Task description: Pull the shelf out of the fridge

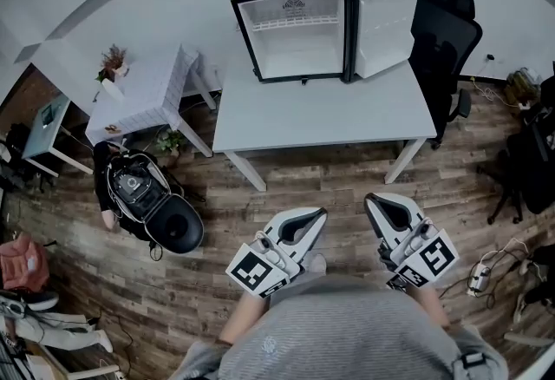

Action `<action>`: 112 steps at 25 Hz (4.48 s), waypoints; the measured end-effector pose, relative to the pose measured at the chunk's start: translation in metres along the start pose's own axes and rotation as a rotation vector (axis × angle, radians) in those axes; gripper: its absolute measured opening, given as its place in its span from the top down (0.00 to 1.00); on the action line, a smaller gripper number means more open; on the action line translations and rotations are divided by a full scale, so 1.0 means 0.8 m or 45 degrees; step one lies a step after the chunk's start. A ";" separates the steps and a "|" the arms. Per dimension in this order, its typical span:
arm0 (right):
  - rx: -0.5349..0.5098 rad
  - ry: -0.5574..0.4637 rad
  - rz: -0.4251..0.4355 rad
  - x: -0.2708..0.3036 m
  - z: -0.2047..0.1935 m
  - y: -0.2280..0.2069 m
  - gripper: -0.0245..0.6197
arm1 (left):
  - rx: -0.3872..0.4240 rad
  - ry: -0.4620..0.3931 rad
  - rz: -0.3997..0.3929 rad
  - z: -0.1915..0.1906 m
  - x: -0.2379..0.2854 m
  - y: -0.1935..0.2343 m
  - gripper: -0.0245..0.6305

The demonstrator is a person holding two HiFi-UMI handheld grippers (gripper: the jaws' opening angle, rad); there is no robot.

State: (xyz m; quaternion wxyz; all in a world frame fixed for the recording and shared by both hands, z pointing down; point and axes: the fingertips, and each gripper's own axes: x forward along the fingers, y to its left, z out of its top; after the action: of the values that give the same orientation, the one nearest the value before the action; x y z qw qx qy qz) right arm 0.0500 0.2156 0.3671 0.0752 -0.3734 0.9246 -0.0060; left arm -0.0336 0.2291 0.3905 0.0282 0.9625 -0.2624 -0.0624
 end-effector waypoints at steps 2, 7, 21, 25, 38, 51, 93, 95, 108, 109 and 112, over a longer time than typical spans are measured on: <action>-0.002 -0.002 -0.005 0.017 0.000 -0.008 0.94 | 0.001 -0.002 0.002 0.002 0.002 0.020 0.95; -0.003 0.002 -0.016 0.055 -0.008 -0.023 0.94 | -0.002 0.002 -0.007 0.001 0.006 0.062 0.95; 0.017 0.045 -0.041 0.119 -0.029 -0.065 0.94 | -0.031 0.012 -0.046 -0.006 0.035 0.140 0.95; 0.015 0.057 -0.025 0.133 -0.031 -0.071 0.94 | -0.049 0.017 -0.044 -0.012 0.040 0.150 0.95; 0.016 0.068 0.028 0.191 -0.037 -0.143 0.94 | -0.046 0.016 0.005 -0.016 0.091 0.221 0.95; 0.035 0.059 0.075 0.250 -0.022 -0.231 0.94 | -0.023 0.037 0.030 0.002 0.168 0.295 0.95; 0.023 0.068 0.196 0.353 -0.030 -0.441 0.94 | 0.005 0.036 0.161 -0.008 0.346 0.454 0.95; 0.021 0.066 0.176 0.359 -0.030 -0.442 0.94 | -0.006 0.040 0.147 -0.007 0.346 0.465 0.95; 0.002 0.086 0.137 0.404 -0.035 -0.431 0.94 | -0.470 -0.106 0.186 -0.022 0.352 0.556 0.95; 0.003 0.091 0.134 0.405 -0.036 -0.430 0.94 | -0.547 -0.138 0.203 -0.025 0.351 0.564 0.94; 0.002 0.102 0.134 0.412 -0.036 -0.429 0.94 | -0.776 -0.231 0.238 -0.032 0.351 0.586 0.95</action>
State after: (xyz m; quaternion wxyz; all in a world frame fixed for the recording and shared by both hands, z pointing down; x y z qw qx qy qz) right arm 0.0487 -0.2609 0.3745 0.0387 -0.3237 0.9452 -0.0176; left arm -0.0252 -0.3167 0.4269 0.2970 0.8721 -0.3203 -0.2208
